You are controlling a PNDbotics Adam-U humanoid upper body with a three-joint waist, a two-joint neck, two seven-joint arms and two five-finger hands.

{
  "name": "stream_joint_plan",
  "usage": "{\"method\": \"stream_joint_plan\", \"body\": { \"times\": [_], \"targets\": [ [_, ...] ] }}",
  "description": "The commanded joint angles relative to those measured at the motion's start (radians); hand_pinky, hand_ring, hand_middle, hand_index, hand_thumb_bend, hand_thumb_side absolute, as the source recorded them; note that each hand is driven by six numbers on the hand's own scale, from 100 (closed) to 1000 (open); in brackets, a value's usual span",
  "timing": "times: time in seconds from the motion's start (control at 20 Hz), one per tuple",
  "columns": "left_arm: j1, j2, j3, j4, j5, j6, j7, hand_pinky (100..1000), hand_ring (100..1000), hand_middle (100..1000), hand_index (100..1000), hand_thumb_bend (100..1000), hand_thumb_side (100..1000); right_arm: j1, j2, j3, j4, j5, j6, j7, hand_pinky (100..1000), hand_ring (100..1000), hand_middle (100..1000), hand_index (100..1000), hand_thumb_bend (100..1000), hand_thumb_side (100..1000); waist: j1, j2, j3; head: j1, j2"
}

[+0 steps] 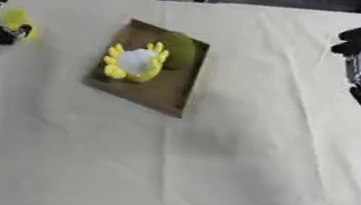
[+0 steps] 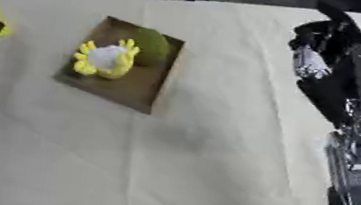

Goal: Pick up objects on the table and place them in the box.

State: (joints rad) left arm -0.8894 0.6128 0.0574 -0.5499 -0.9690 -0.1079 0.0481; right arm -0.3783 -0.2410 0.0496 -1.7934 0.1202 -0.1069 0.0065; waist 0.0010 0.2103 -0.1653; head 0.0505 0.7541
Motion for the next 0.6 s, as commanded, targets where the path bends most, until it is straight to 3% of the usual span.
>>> {"method": "stream_joint_plan", "body": {
  "times": [0.05,0.45,0.6],
  "targets": [
    [-0.024,0.023,0.003,-0.006,0.007,-0.002,0.014,760,744,804,919,404,633,-0.015,-0.018,-0.004,-0.010,-0.006,-0.001,0.003,732,620,621,905,100,477,0.000,-0.014,-0.001,0.000,-0.012],
    [-0.017,0.014,0.004,0.011,-0.020,0.033,0.056,734,719,771,903,372,581,-0.019,-0.018,-0.005,-0.011,-0.009,-0.001,0.002,732,620,621,905,100,477,0.000,-0.002,-0.006,-0.002,-0.016],
    [-0.014,0.010,0.006,0.014,-0.027,0.044,0.076,692,649,701,846,322,499,-0.019,-0.018,-0.006,-0.010,-0.009,-0.001,0.002,732,620,621,905,100,477,-0.001,-0.002,-0.007,-0.002,-0.017]
  ]
}}
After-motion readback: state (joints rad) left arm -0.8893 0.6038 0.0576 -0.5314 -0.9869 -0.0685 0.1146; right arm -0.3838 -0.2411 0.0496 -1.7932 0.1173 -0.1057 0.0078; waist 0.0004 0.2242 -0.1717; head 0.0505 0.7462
